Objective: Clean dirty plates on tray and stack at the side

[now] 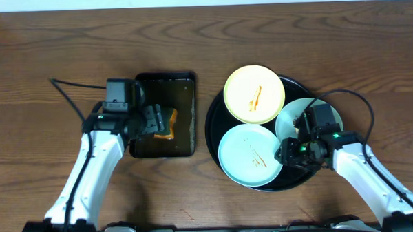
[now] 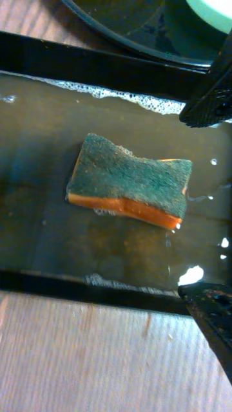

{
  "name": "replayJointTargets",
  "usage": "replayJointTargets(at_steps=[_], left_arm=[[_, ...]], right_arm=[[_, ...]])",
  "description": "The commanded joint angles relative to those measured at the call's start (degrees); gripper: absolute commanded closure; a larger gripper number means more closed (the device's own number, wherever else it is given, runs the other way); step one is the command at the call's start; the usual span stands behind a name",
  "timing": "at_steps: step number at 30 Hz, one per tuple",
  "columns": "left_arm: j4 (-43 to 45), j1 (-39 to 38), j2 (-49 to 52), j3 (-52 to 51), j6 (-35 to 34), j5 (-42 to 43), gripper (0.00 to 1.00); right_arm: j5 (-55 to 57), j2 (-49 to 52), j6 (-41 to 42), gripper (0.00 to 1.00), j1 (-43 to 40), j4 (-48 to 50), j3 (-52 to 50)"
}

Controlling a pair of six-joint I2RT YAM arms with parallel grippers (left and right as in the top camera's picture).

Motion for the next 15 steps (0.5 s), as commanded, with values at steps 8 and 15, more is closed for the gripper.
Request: replayJointTargets(at_steps=[8,15], left_arm=[[2.3,-0.8,6.3,1.2,1.0,0.8,0.22],[2.5,-0.8,7.8,1.2,1.0,0.8,0.22]], right_arm=[[0.8,5.2,3.7,0.74,1.1,2.7,-0.4],[0.8,5.7,3.7,0.85,1.1,2.8,-0.4]])
